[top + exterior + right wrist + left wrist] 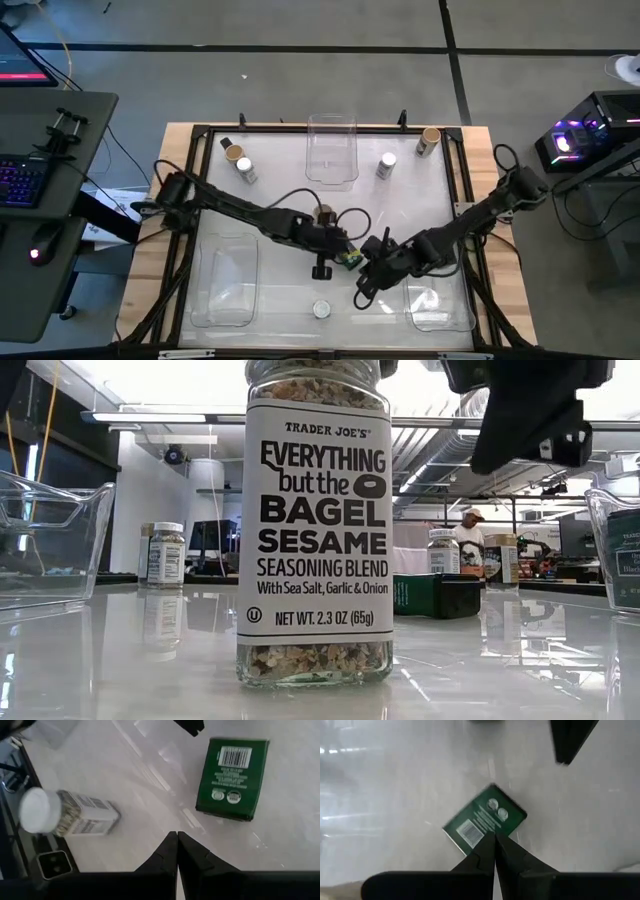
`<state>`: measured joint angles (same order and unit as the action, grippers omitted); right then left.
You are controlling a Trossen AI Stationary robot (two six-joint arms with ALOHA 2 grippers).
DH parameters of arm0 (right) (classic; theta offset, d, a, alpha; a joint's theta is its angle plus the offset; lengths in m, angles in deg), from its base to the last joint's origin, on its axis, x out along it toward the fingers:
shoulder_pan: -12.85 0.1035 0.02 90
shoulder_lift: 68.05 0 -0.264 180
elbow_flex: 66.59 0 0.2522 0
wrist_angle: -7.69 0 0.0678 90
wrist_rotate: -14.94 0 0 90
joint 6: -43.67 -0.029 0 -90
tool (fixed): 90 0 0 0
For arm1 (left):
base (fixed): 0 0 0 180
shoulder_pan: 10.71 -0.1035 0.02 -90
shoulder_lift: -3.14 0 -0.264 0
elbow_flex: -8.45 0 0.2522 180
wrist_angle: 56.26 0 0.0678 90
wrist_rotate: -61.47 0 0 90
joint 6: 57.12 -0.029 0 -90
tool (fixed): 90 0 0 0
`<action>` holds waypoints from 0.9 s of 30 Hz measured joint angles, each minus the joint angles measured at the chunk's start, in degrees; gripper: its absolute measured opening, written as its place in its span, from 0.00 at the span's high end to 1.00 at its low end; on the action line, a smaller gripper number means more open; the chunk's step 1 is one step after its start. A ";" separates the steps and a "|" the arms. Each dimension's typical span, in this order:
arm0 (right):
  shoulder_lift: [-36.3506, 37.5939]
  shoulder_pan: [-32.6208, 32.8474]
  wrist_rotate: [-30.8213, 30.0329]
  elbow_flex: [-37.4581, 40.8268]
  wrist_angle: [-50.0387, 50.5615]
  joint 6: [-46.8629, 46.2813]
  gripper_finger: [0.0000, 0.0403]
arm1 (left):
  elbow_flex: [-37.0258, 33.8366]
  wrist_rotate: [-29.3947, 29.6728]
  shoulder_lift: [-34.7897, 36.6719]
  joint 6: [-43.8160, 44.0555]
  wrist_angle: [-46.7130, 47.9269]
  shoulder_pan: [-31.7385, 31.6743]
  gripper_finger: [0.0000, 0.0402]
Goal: Sort spices by type
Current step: Put the black spice can into the right transparent bin
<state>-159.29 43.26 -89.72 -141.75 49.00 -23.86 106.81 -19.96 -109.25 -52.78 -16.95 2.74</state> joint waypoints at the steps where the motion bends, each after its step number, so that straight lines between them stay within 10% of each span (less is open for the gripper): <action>1: -0.45 0.15 0.14 0.00 0.12 0.16 1.00 | 0.00 0.17 -0.92 -0.01 -0.35 0.00 1.00; 27: -9.79 -1.55 1.62 0.04 0.42 3.38 1.00 | -0.48 12.55 -6.47 -0.01 -1.36 -1.47 1.00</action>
<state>-169.08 41.71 -88.10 -141.71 49.42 -20.48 106.33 -7.41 -115.71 -52.78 -18.31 1.27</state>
